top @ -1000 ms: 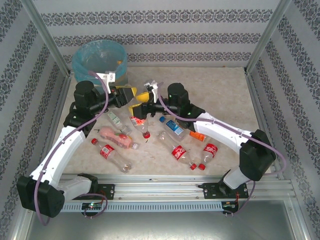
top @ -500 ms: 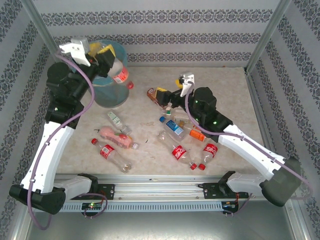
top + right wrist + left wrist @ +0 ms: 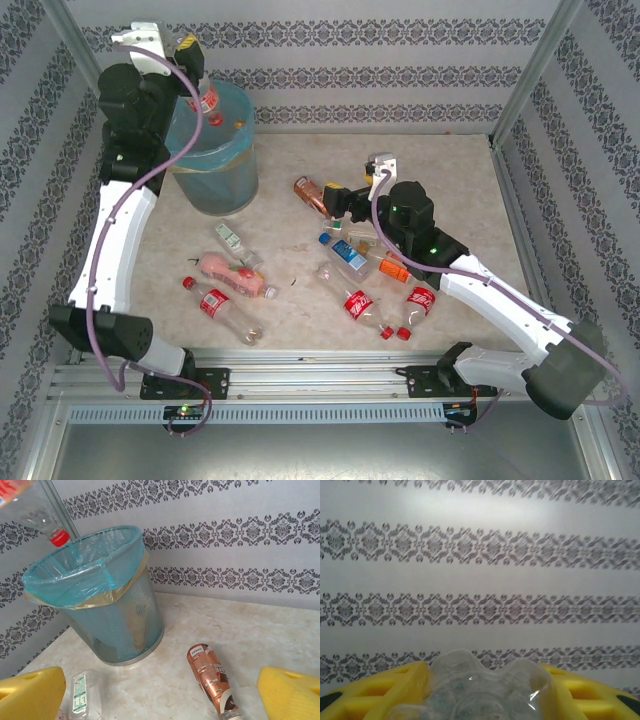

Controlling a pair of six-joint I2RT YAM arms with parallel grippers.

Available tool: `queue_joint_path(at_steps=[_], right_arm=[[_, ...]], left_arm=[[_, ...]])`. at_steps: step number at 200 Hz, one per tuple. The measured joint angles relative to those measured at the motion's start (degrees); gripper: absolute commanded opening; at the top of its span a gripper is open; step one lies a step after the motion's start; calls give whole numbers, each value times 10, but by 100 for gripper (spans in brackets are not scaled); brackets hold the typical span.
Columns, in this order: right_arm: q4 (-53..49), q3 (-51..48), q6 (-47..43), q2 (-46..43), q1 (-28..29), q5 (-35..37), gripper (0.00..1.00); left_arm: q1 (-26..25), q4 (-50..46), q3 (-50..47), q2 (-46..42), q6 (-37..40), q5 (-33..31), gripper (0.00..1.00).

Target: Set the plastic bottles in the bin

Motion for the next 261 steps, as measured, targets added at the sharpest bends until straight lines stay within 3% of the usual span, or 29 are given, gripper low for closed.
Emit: queue_joint_path(at_steps=[45, 123, 261], right_arm=[[-3, 0, 18, -2, 0, -17, 97], [-3, 44, 42, 87, 31, -141, 97], [-2, 64, 63, 126, 38, -156, 98]], left_arm=[[39, -8, 37, 60, -8, 15, 35], [62, -28, 1, 98, -26, 62, 36], [62, -40, -109, 155, 0, 89, 44]])
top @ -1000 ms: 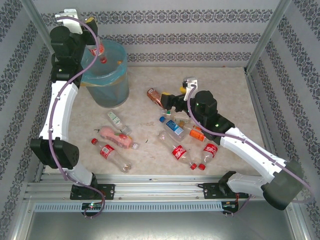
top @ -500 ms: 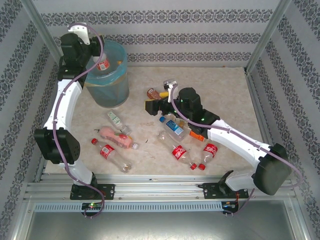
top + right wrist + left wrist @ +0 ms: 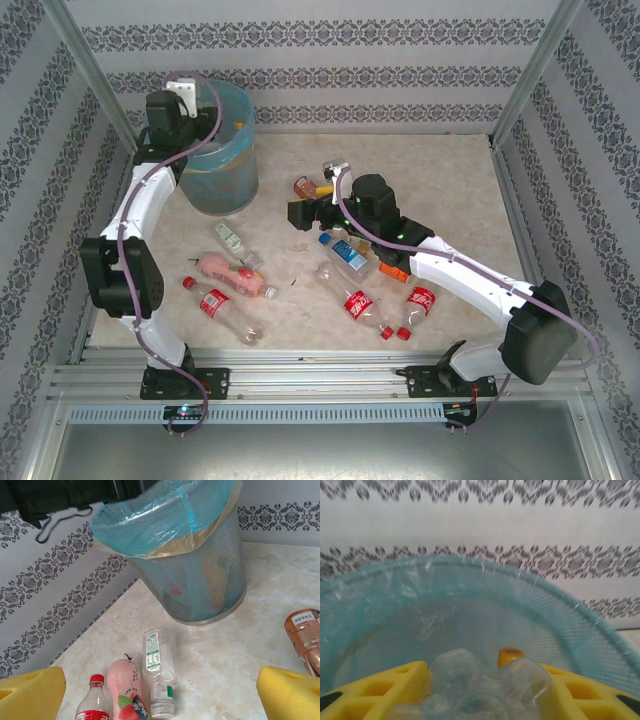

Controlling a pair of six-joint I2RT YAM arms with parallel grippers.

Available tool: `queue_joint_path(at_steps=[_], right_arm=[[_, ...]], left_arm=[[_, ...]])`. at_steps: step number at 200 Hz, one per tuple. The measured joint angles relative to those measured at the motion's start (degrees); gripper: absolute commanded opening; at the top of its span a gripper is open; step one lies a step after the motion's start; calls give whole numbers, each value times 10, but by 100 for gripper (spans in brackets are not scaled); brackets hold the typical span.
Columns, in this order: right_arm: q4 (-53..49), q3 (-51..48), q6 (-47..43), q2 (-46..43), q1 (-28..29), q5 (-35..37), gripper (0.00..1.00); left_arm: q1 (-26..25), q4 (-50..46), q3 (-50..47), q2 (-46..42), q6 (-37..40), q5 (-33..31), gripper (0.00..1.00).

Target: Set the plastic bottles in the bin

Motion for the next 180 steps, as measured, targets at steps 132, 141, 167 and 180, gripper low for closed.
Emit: queue_joint_path(at_steps=[132, 141, 167, 180], right_arm=[[0, 0, 5, 15, 0, 0, 97], [0, 0, 5, 18, 0, 0, 97], [-1, 1, 5, 23, 0, 0, 96], [-1, 3, 5, 25, 0, 0, 96]], left_arm=[[17, 98, -75, 14, -9, 18, 50], [20, 107, -76, 14, -13, 21, 51], [26, 111, -76, 14, -26, 33, 58], [28, 110, -73, 14, -32, 41, 61]])
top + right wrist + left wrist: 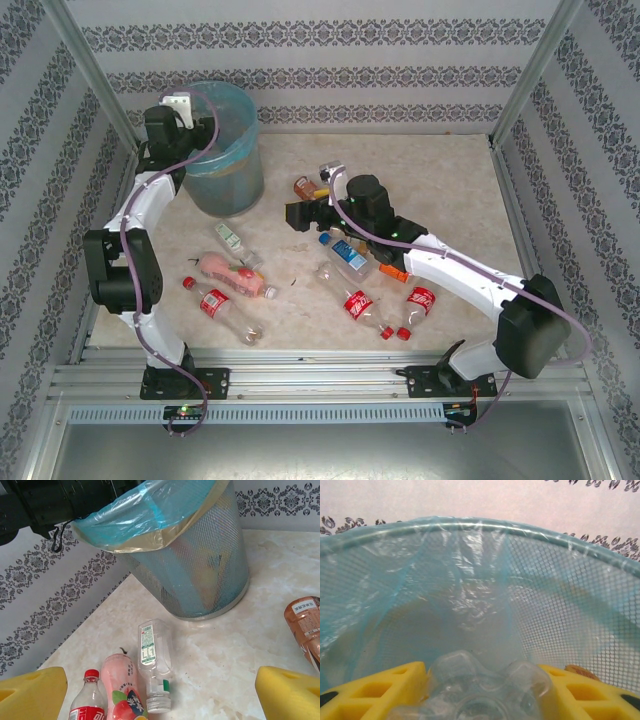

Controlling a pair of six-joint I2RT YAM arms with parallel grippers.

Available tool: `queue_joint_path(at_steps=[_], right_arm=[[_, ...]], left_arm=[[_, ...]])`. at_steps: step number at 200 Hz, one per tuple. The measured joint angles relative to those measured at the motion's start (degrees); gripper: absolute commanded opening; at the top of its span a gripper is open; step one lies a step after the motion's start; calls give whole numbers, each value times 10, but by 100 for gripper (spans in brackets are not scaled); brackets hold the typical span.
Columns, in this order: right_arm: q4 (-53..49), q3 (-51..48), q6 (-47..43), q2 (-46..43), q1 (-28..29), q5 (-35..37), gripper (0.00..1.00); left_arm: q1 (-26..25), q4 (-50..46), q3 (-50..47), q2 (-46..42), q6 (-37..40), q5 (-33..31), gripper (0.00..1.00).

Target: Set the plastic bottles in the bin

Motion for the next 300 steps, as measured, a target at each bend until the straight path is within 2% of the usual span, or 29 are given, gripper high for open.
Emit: queue_joint_path(at_steps=[31, 84, 105, 151, 208, 248, 274, 300], right_arm=[[0, 12, 0, 5, 0, -2, 96], [0, 24, 9, 21, 3, -8, 95], [0, 24, 11, 26, 3, -10, 95], [0, 24, 13, 33, 3, -16, 92], [-19, 32, 17, 34, 3, -15, 92], [-106, 86, -13, 40, 3, -14, 88], [-173, 118, -66, 40, 11, -11, 87], [-241, 126, -114, 40, 41, 11, 87]], left_arm=[[2, -22, 26, 0, -14, 19, 67], [2, -56, 115, -1, -27, 48, 70], [2, -77, 133, -3, -28, 55, 63], [2, -150, 167, 0, -29, 62, 40], [0, -234, 181, 23, -23, 59, 41], [-11, -270, 180, 12, -20, 45, 46], [-37, -274, 170, -39, -17, 19, 48], [-86, -254, 105, -143, -18, -14, 49]])
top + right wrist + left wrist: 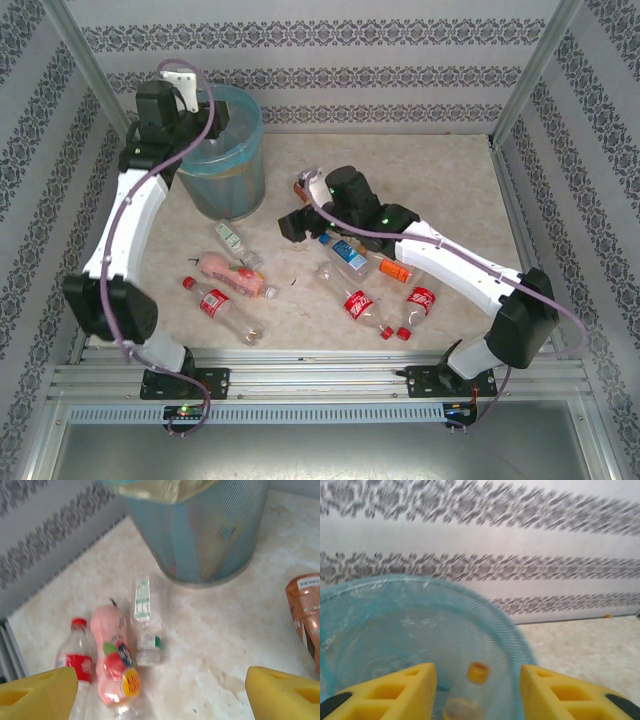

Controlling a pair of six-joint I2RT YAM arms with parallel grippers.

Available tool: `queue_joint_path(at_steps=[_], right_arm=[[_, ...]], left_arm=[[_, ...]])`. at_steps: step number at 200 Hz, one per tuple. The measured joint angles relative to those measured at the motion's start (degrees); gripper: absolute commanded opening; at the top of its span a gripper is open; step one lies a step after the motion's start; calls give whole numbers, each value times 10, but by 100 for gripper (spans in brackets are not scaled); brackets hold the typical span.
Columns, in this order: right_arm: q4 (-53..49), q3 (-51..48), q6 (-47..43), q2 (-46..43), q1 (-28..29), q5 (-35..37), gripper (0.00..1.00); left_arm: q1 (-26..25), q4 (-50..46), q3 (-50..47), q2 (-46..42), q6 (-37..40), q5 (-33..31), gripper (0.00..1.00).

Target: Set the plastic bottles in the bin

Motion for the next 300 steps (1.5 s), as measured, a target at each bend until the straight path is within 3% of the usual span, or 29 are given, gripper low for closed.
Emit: queue_joint_path(at_steps=[51, 101, 130, 144, 162, 242, 300], right_arm=[[-111, -90, 14, -56, 8, 71, 86], [-207, -178, 85, -112, 7, 107, 88], [-233, -223, 122, -113, 7, 115, 88], [-235, -236, 132, -110, 8, 115, 87], [-234, -240, 142, -92, 11, 114, 77], [-206, -233, 144, 19, 45, 104, 78], [-200, -228, 143, 31, 45, 106, 64]], left_arm=[[-159, 58, -161, -131, 21, -41, 53], [-272, 136, -372, -172, 3, -57, 55], [-323, 171, -447, -199, -21, -55, 58], [-333, 181, -461, -214, -29, -46, 60], [-333, 197, -476, -232, -37, -39, 61], [-333, 204, -499, -264, -17, -63, 68], [-333, 198, -497, -289, 5, -95, 71]])
